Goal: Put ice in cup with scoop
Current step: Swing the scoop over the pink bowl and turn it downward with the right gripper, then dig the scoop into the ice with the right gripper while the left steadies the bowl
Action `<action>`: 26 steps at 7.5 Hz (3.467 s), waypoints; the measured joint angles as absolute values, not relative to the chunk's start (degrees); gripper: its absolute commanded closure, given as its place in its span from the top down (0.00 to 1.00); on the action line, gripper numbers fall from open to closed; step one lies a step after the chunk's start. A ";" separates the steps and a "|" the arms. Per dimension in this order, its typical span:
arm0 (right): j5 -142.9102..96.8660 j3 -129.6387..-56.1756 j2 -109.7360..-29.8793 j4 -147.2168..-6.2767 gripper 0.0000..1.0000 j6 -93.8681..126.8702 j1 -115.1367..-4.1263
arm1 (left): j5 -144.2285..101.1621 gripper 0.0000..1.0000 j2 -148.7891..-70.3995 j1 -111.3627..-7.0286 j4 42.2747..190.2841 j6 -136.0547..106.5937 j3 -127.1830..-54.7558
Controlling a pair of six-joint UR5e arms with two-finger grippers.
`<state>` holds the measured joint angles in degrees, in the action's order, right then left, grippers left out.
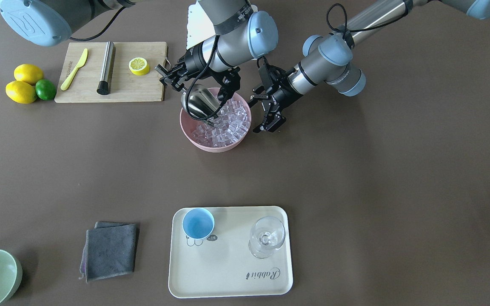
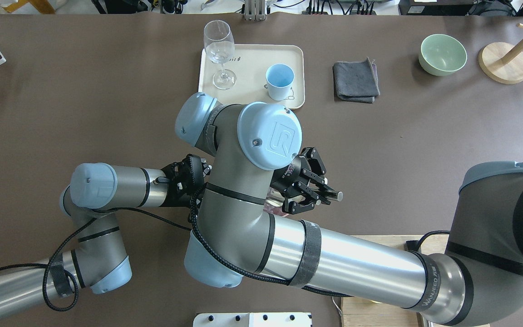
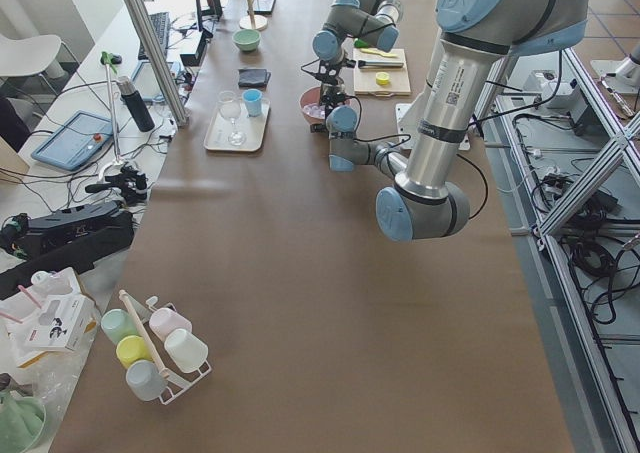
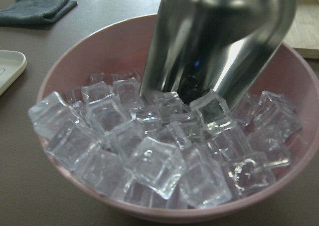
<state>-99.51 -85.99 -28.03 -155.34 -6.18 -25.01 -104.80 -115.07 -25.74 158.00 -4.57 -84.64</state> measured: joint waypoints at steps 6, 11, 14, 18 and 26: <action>-99.38 -98.14 -39.28 -146.76 0.00 -5.93 -24.87 | -101.81 0.99 -115.14 -24.80 158.03 -4.83 -84.63; -99.42 -105.84 -48.59 -135.96 0.00 -5.97 -24.88 | -101.78 0.99 -115.14 -24.79 158.03 -4.83 -84.64; -99.89 -107.23 -52.54 -128.14 0.00 -5.89 -24.87 | -101.78 0.99 -115.14 -24.78 158.08 -4.83 -84.64; -100.02 -107.76 -53.18 -126.41 0.00 -5.89 -24.87 | -101.78 0.99 -115.06 -24.78 158.11 -4.83 -84.64; -101.27 -111.03 -57.96 -117.45 0.00 -5.87 -24.87 | -101.78 0.99 -115.05 -24.79 158.20 -4.83 -84.64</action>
<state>-101.27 -111.03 -57.96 -117.45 -5.87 -24.87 -101.78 -115.05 -24.79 158.20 -4.83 -84.64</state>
